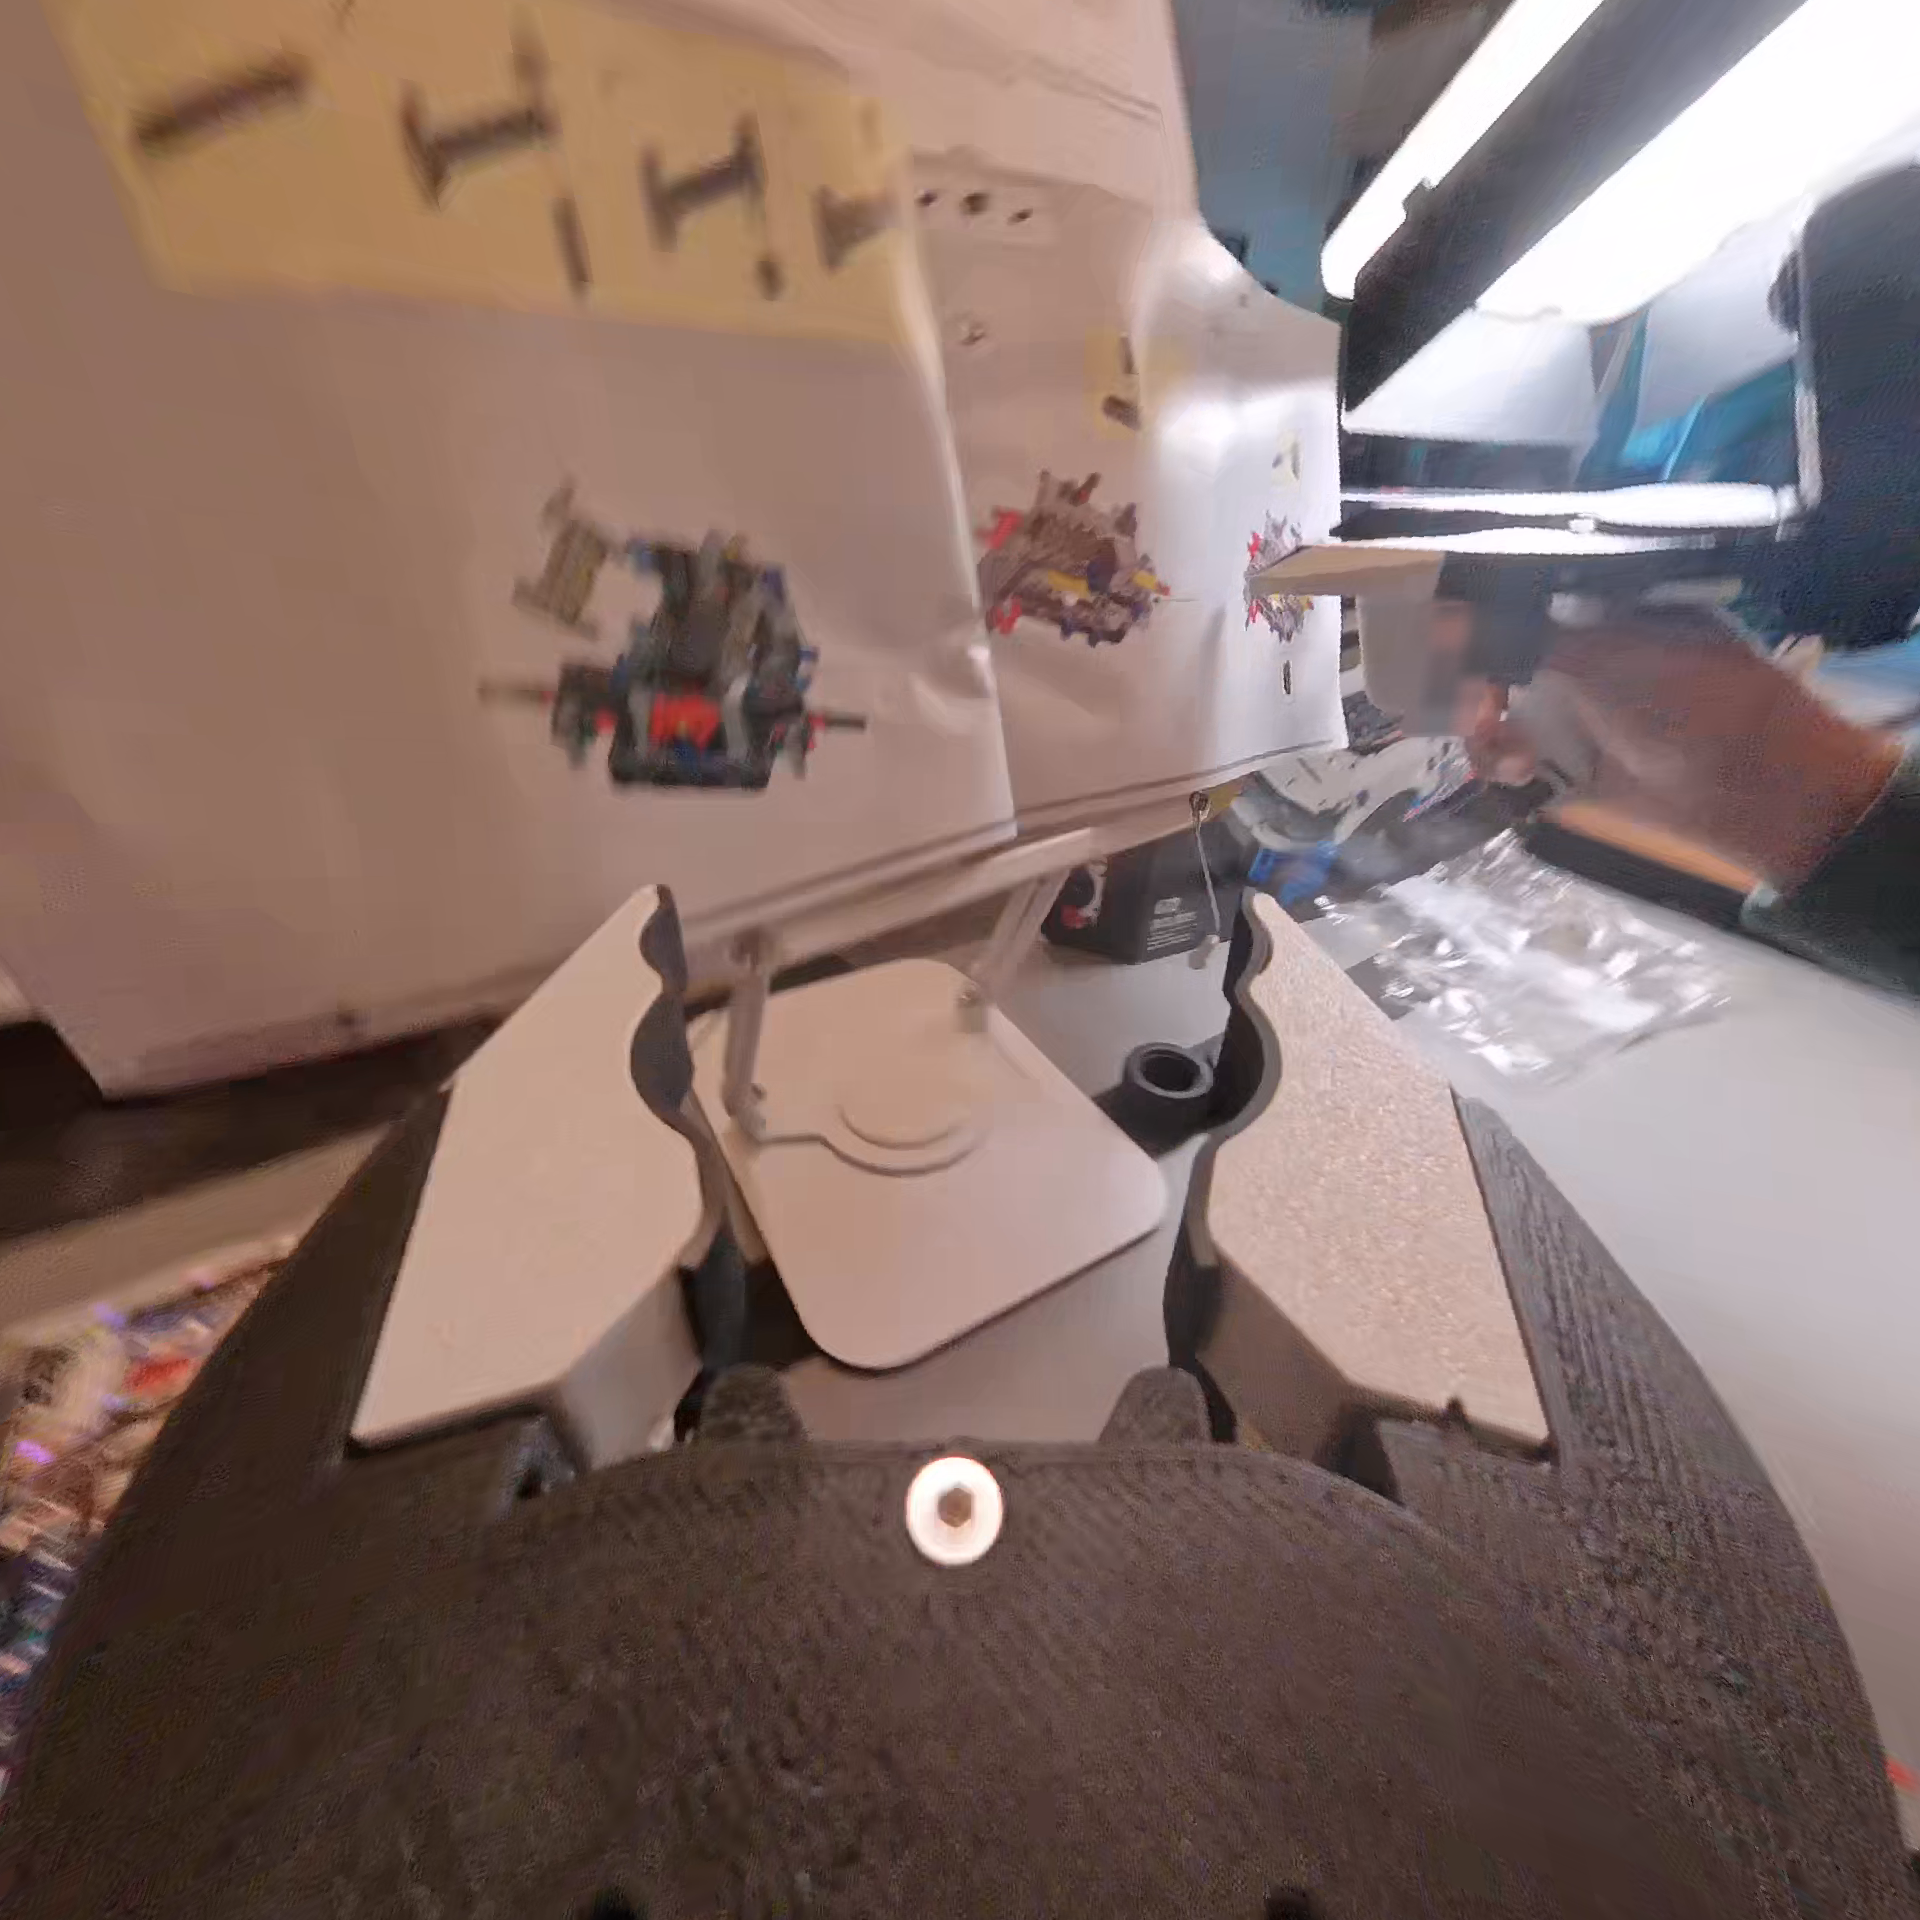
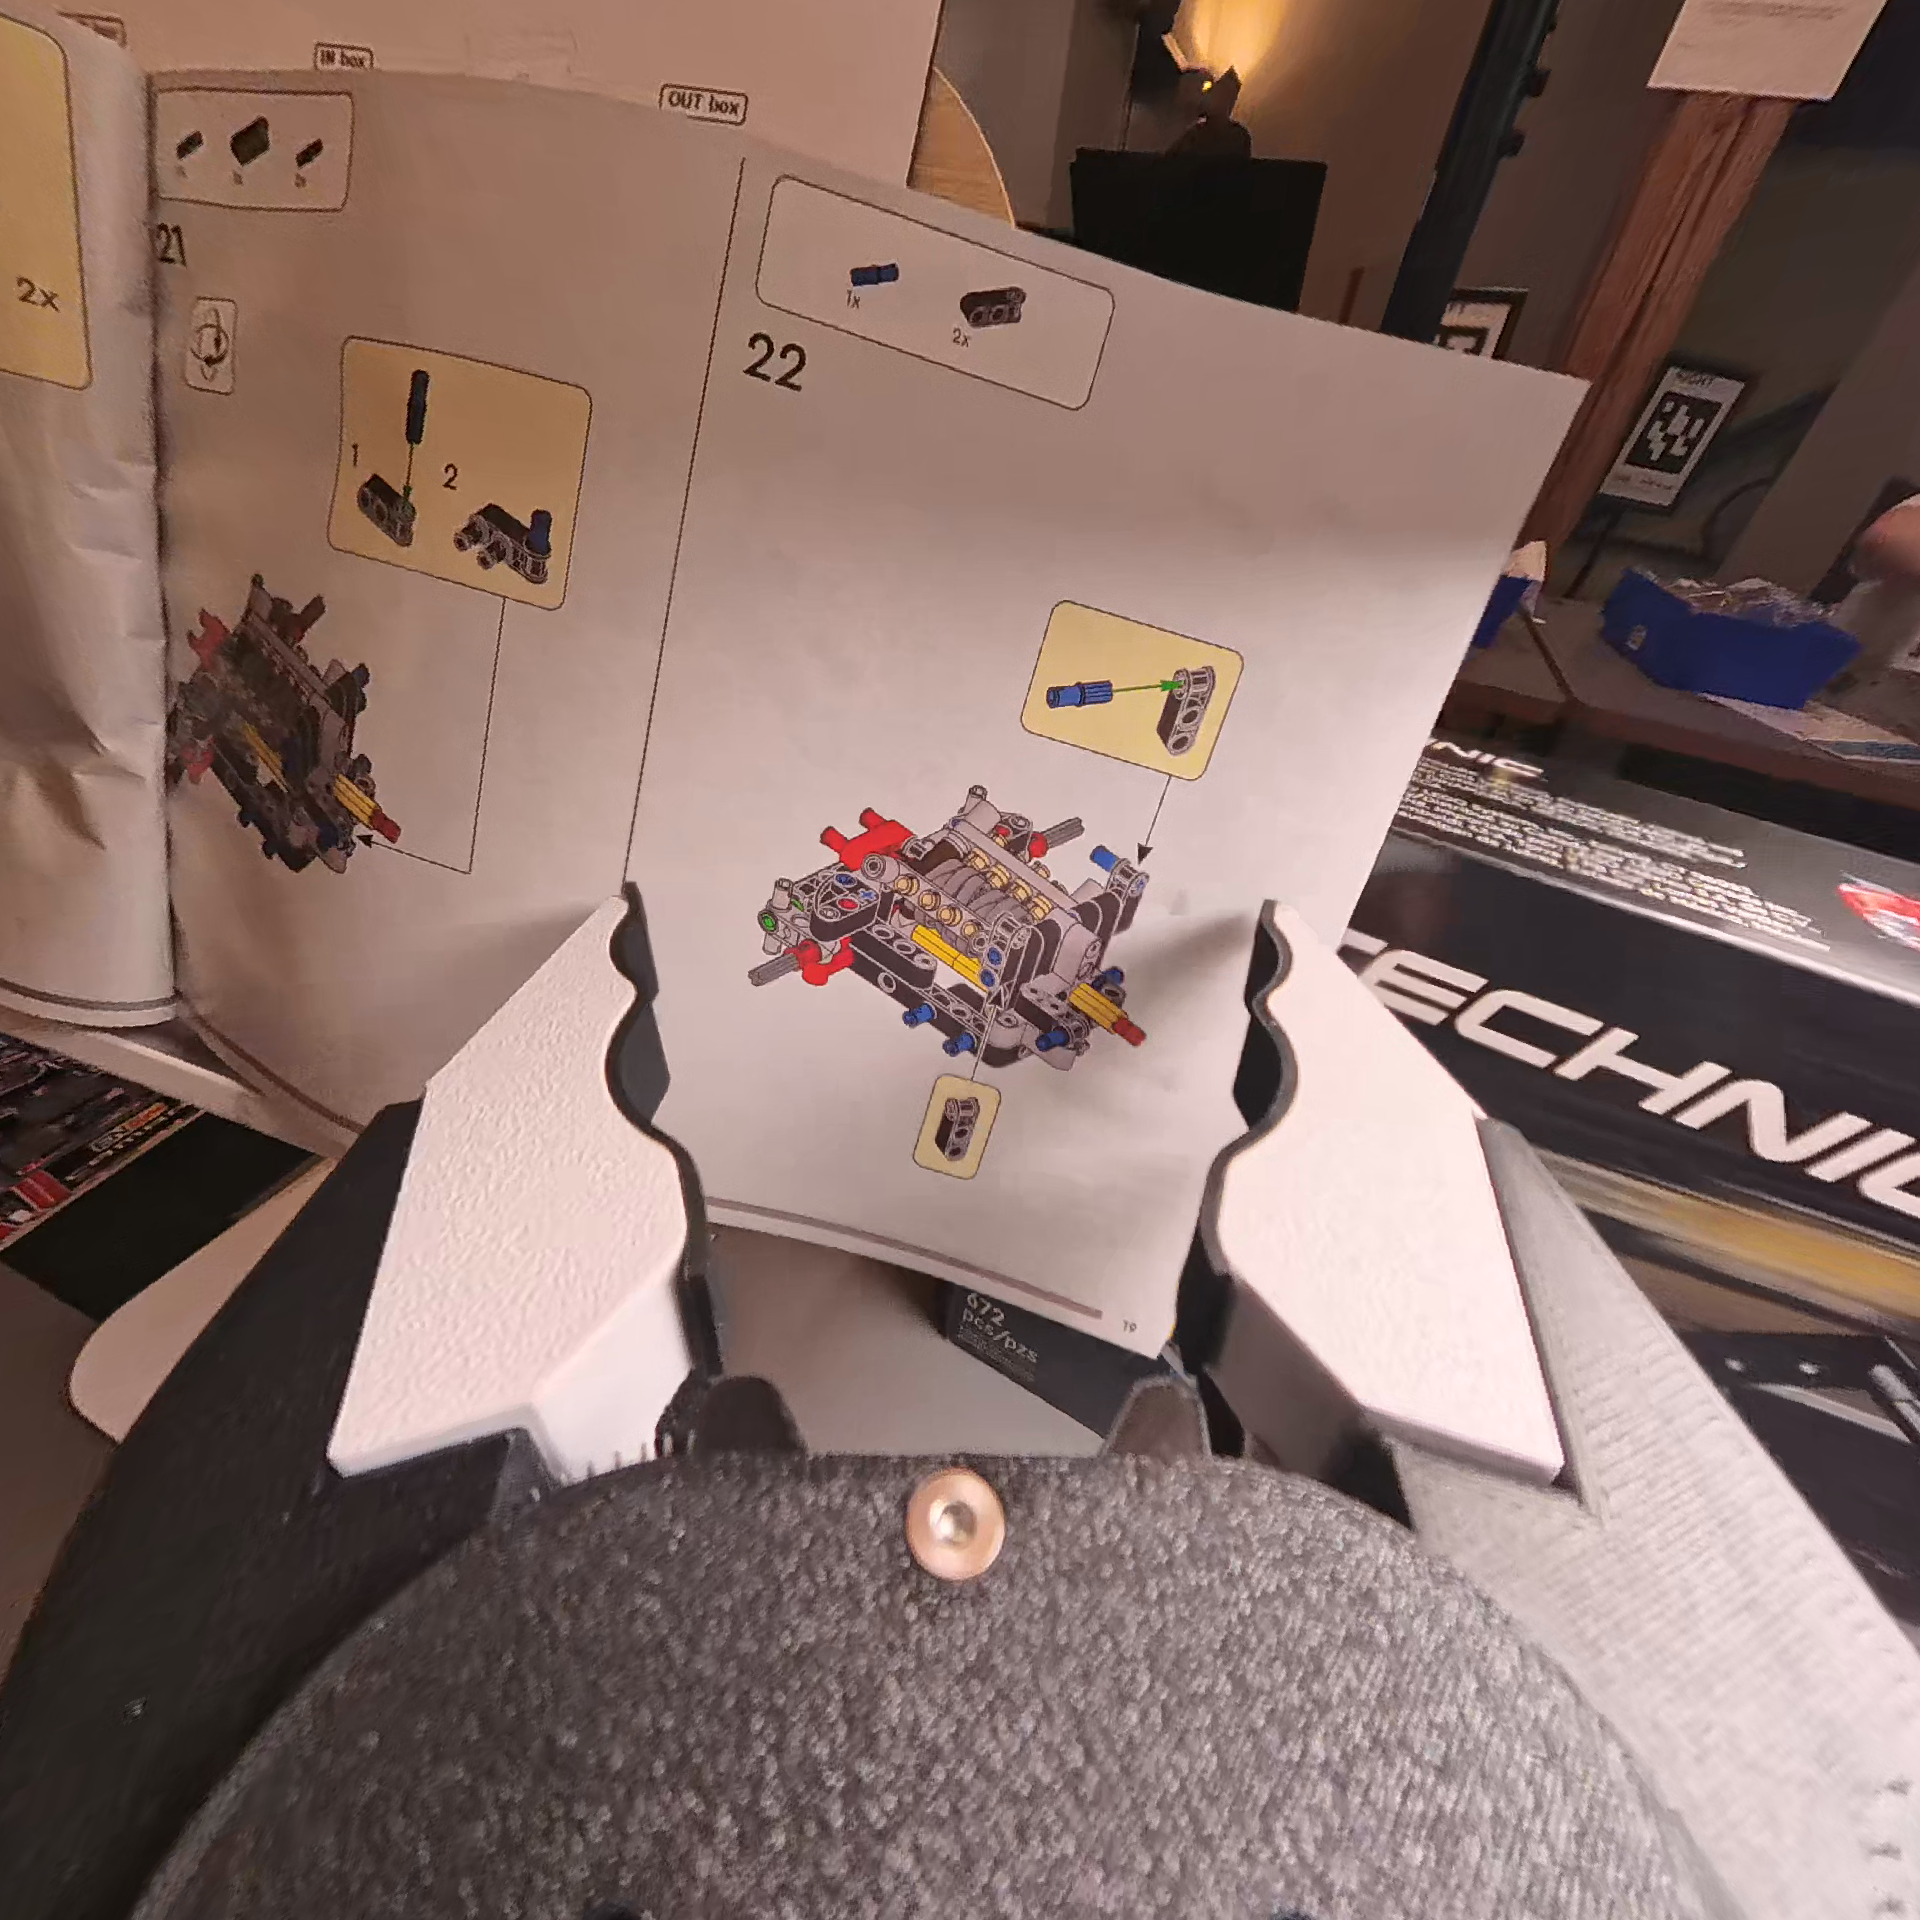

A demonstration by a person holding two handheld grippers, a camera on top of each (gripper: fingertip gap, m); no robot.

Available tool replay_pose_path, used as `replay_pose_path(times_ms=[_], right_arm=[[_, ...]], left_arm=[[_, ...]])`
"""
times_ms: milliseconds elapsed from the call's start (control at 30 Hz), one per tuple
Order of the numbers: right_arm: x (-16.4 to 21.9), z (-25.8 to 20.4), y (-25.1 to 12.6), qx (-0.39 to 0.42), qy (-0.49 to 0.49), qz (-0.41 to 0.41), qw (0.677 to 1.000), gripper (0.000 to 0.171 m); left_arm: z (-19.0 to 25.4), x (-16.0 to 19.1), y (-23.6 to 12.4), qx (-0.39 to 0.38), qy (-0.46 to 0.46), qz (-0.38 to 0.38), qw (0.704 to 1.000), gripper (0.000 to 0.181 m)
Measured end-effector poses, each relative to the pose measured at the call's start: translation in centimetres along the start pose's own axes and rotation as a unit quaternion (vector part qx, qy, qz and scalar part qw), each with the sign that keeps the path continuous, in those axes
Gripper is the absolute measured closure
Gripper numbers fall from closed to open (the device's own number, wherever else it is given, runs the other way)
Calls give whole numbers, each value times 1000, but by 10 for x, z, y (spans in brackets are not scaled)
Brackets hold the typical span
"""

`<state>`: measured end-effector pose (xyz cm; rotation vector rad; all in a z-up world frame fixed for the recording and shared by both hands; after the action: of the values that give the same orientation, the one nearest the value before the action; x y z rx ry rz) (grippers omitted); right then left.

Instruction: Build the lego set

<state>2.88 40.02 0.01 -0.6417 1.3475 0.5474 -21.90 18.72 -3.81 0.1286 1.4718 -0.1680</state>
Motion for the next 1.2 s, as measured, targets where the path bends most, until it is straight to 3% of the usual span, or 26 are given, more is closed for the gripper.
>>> replay_pose_path(times_ms=[167,333,467,667,767,833,900,967,1033,1100,1200], right_arm=[[-19,5,6,5,-8,11,1000,54],[-57,18,14,5,-41,15,999,51],[-60,21,28,-21,-33,-36,999,50],[-52,4,26,-56,-13,-23,998,87],[-49,-2,22,-71,-21,-31,997,97],[-50,0,16,-73,-46,-34,996,119],[-57,8,12,-60,-59,-12,996,103],[-58,17,16,-73,-37,-26,996,65],[-56,19,22,-93,-24,-45,994,52],[-51,16,28,-104,-26,-71,992,43],[-43,5,35,-124,-29,-92,988,51]], left_arm=[[26,-40,24,-27,162,3,986,90],[16,-35,58,-50,190,-55,979,92],[5,-24,67,-63,184,-70,978,94],[0,-15,70,-64,172,-69,981,97],[0,-12,68,-61,171,-72,981,97],[0,-11,65,-59,173,-71,981,98],[0,-10,62,-58,175,-71,980,98],[1,-9,59,-55,174,-71,981,98],[3,-8,58,-51,173,-71,981,98],[6,-8,56,-47,173,-69,981,98],[11,-9,55,-40,175,-66,982,99]])
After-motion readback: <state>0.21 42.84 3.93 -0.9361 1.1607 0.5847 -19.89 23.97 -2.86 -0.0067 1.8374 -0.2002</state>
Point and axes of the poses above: each gripper's, where its closed fingertips meet, y out along the fingers, x out of its underside, z = x × y across the jaws, the point moved 5 cm from there along -y, back along the fingers, and after that the axes turned 6 degrees about -x, right-handed, at the moved point
